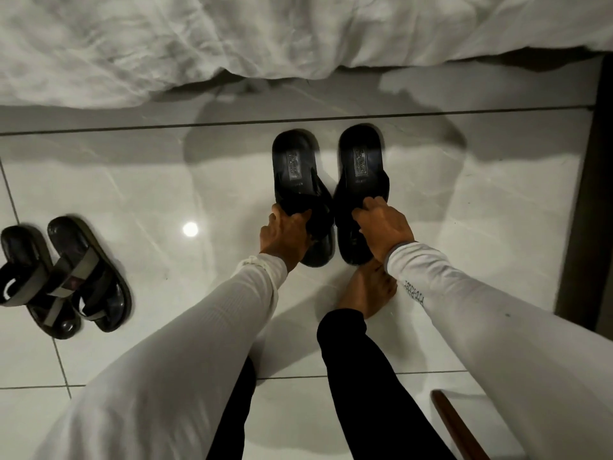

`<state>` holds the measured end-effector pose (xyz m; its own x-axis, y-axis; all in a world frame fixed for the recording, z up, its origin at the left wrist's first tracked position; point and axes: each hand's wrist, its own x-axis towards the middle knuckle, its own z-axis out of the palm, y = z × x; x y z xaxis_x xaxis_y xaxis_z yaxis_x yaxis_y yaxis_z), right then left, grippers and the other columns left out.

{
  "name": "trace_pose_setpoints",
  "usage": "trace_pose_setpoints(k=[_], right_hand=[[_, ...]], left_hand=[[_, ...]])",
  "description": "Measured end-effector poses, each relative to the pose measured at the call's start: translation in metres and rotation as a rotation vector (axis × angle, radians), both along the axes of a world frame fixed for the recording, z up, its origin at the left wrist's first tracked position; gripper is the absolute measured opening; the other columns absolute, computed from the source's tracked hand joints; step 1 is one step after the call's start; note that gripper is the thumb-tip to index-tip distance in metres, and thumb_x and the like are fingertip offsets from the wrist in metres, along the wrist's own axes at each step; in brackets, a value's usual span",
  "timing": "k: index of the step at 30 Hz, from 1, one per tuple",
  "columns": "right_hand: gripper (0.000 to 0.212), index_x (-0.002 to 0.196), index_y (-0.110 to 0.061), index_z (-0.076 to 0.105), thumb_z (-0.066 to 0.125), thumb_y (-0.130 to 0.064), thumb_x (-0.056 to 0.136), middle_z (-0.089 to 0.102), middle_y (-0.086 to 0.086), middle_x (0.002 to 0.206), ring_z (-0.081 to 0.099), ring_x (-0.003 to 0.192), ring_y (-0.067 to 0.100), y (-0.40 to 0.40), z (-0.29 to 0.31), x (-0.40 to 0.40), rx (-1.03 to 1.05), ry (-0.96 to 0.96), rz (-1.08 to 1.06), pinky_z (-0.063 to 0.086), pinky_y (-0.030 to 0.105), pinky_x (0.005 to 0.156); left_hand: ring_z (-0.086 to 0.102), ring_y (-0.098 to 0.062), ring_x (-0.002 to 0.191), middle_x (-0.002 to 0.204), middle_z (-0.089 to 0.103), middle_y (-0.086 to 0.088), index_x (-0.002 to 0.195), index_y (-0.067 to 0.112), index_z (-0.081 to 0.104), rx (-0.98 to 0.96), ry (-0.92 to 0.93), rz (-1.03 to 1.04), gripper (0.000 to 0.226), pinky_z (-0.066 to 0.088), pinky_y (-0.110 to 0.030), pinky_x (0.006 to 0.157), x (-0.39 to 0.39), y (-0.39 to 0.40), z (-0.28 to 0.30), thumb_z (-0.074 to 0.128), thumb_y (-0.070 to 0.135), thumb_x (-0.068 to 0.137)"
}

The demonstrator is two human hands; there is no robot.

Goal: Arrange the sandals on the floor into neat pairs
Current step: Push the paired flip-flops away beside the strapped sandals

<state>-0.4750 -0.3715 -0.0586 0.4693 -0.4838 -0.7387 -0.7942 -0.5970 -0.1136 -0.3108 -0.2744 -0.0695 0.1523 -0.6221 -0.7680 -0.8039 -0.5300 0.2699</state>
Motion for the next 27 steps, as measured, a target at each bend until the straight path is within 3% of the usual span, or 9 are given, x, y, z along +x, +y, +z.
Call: trace_pose_setpoints(k=[4, 7, 11, 15, 22, 27], right_hand=[[0.045, 0.128, -0.008, 0.059, 0.070, -0.004, 0.085, 0.057, 0.016, 0.123, 0.056, 0.115, 0.036, 0.004, 0.002, 0.001, -0.014, -0.013, 0.004, 0.056, 0.044, 0.087], [0.054, 0.134, -0.009, 0.052, 0.072, -0.007, 0.084, 0.055, 0.016, 0.127, 0.056, 0.115, 0.037, 0.011, 0.005, 0.003, -0.040, -0.009, -0.002, 0.052, 0.045, 0.089], [0.070, 0.143, -0.013, 0.043, 0.077, -0.020, 0.082, 0.049, 0.017, 0.140, 0.051, 0.123, 0.037, 0.031, 0.018, 0.009, -0.090, 0.013, -0.011, 0.046, 0.047, 0.099], [0.088, 0.154, -0.012, 0.027, 0.074, -0.038, 0.083, 0.032, 0.024, 0.157, 0.033, 0.144, 0.041, 0.065, 0.042, 0.029, -0.115, -0.001, 0.033, 0.034, 0.052, 0.115], [0.098, 0.159, -0.014, 0.012, 0.060, -0.061, 0.086, 0.018, 0.024, 0.163, 0.018, 0.151, 0.038, 0.134, 0.076, 0.129, -0.111, -0.014, 0.133, 0.020, 0.055, 0.121], [0.094, 0.159, -0.015, 0.009, 0.057, -0.058, 0.090, 0.014, 0.022, 0.164, 0.016, 0.152, 0.035, 0.199, 0.075, 0.239, -0.023, -0.042, 0.182, 0.022, 0.051, 0.121]], left_hand=[[0.054, -0.046, 0.115, 0.133, 0.042, -0.023, 0.149, 0.029, 0.032, 0.014, -0.011, -0.022, 0.064, 0.051, -0.055, 0.095, 0.001, 0.001, -0.002, 0.060, 0.033, 0.091], [0.054, -0.047, 0.116, 0.139, 0.037, -0.024, 0.154, 0.032, 0.015, 0.036, 0.029, 0.016, 0.079, 0.053, -0.057, 0.093, -0.001, 0.005, 0.000, 0.061, 0.038, 0.090], [0.054, -0.046, 0.116, 0.142, 0.036, -0.024, 0.156, 0.031, 0.003, 0.009, 0.004, 0.014, 0.090, 0.051, -0.054, 0.091, 0.003, 0.020, 0.018, 0.060, 0.047, 0.087], [0.032, -0.043, 0.140, 0.161, 0.011, -0.025, 0.156, 0.029, -0.002, -0.038, -0.127, -0.084, 0.093, 0.040, -0.055, 0.103, 0.033, 0.056, 0.039, 0.053, 0.058, 0.087], [0.007, -0.037, 0.152, 0.165, -0.003, -0.020, 0.156, 0.029, -0.009, -0.030, -0.231, -0.113, 0.097, 0.022, -0.056, 0.116, 0.141, 0.167, 0.087, 0.049, 0.064, 0.086], [0.019, -0.038, 0.148, 0.164, 0.005, -0.018, 0.156, 0.028, -0.002, 0.073, -0.296, -0.015, 0.096, 0.029, -0.055, 0.111, 0.253, 0.257, 0.095, 0.055, 0.058, 0.085]])
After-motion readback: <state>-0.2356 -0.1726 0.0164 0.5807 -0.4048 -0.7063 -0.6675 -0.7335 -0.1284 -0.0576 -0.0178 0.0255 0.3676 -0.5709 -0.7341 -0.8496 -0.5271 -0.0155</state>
